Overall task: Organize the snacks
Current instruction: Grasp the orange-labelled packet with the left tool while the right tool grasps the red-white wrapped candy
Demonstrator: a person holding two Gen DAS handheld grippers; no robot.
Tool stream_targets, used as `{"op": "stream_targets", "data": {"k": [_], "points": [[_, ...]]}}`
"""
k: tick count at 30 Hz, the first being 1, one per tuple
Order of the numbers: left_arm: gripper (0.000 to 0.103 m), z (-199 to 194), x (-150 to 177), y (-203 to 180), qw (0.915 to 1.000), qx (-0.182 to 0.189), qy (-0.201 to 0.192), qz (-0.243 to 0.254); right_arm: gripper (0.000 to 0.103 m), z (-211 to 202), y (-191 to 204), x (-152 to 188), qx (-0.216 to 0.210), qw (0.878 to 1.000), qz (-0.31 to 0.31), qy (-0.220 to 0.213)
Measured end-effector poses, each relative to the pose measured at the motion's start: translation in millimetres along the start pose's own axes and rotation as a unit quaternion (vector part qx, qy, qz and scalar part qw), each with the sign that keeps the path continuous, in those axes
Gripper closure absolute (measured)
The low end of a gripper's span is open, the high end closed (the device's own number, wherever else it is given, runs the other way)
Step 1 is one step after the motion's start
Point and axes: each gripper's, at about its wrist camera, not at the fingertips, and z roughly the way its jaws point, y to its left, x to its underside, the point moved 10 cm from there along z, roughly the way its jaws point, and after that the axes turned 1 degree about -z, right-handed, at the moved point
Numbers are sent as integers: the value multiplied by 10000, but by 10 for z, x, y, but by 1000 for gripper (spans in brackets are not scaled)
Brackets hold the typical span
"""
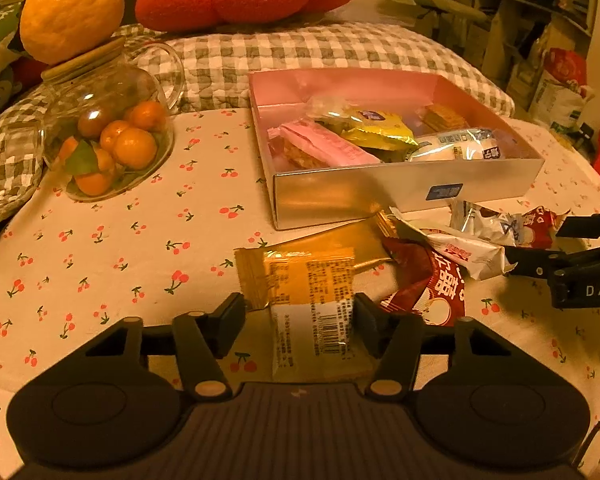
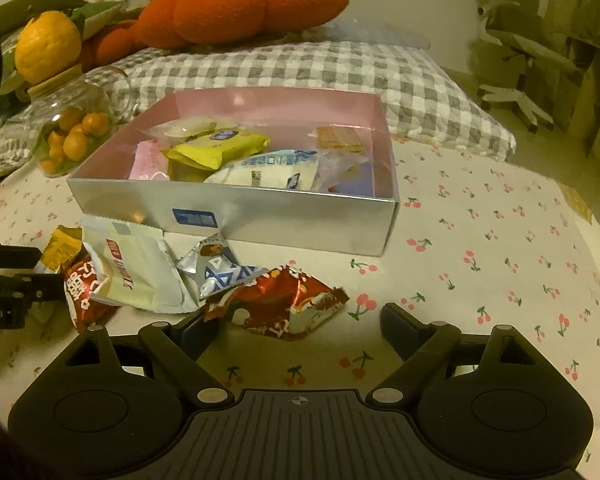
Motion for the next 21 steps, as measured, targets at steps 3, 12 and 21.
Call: {"op": "stream_targets", "data": {"k": [3,12,21], "points": [[60,-8,1,17,10000,-15,10,-49,18,-10,12,-7,-12,10000,-28,-38],[65,-29,5,34,9998,-48,107,-163,48,-61,112,-32,-100,9996,-250,-107],[66,-61,20,55,9992,-25,212,-325,52,-108,94,-35,-116,9998,-167,-44]]}}
